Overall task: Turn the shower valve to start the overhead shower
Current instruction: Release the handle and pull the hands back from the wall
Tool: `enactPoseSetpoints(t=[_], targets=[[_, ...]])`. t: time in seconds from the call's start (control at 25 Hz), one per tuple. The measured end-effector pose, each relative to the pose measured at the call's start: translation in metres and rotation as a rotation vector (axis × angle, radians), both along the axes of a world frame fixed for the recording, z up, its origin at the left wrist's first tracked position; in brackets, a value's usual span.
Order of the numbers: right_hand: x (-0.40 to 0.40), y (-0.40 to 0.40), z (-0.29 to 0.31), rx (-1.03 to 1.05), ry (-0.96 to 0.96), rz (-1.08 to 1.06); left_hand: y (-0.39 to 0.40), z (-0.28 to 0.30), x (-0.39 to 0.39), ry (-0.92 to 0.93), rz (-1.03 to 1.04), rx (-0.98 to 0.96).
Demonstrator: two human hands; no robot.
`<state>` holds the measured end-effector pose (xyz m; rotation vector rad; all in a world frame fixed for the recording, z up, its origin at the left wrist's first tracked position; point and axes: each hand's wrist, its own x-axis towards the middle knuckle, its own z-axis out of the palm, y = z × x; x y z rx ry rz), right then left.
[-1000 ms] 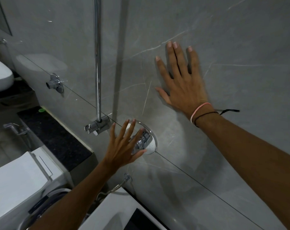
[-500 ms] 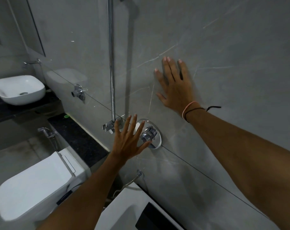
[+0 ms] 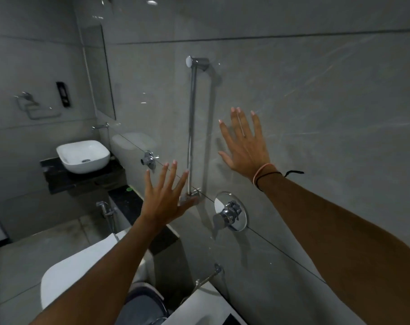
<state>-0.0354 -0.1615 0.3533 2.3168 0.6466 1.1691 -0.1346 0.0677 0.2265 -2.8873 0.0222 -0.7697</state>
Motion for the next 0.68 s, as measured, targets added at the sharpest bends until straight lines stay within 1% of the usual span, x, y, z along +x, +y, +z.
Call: enactPoseSetpoints(t=[0.16, 0.24, 0.4, 0.68], targets=[[-0.023, 0.056, 0.035, 0.06, -0.018, 0.092, 0.056, 0.056, -0.052, -0.173, 0.122, 0.078], [-0.04, 0.087, 0.054, 0.096, -0.018, 0.141, 0.086, 0.085, -0.082, -0.22, 0.187, 0.132], [-0.076, 0.147, 0.089, 0.157, -0.062, 0.269, 0.139, 0.135, -0.151, -0.27, 0.358, 0.199], [-0.151, 0.239, 0.148, 0.238, -0.098, 0.471, 0.204, 0.217, -0.293, -0.273, 0.665, 0.271]])
